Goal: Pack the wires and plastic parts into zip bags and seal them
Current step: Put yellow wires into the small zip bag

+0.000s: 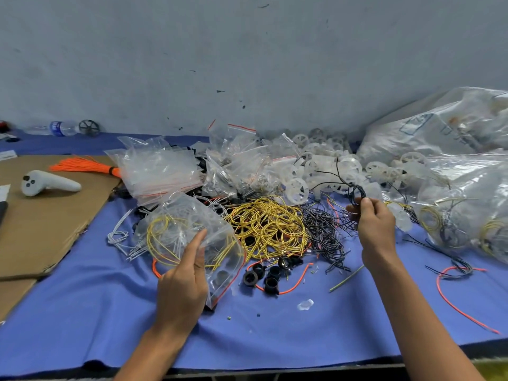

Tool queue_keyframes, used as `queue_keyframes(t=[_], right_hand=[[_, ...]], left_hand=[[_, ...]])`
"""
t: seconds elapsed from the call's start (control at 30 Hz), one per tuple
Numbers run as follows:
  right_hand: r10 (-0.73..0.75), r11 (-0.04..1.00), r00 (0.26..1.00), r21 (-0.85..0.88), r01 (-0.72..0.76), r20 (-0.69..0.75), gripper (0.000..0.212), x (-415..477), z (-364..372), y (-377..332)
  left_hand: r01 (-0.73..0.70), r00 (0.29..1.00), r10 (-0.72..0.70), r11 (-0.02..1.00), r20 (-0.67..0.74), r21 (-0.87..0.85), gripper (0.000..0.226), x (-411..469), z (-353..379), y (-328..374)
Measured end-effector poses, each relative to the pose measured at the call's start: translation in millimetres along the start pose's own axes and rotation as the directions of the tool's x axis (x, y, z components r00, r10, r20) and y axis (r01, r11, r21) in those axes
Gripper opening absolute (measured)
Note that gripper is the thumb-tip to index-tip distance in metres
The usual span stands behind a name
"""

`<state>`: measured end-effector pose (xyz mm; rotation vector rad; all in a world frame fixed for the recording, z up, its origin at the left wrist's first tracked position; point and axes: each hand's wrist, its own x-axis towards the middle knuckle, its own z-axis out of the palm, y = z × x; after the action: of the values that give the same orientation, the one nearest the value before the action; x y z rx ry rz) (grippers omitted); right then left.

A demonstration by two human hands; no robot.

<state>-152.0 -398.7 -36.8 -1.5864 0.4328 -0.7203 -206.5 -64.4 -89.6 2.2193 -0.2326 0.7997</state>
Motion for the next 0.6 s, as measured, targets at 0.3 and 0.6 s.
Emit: queue_keyframes(t=[0.3, 0.6], right_hand=[[0.017, 0.982, 0.734, 0.128, -0.141, 0.679, 0.026, -63.1, 17.9, -27.9], [0.071, 0.995, 0.524, -0.100, 0.027, 0.849, 0.023, -139.7, 76.6, -33.8]], left_hand=[[-0.030, 0.999, 0.030, 0.999, 0.014, 0.015, 0.045, -1.1, 0.8, 2.2], [-0.047, 0.998, 0.046, 0.999, 0.049, 0.024, 0.046, -4.2, 1.7, -3.4]])
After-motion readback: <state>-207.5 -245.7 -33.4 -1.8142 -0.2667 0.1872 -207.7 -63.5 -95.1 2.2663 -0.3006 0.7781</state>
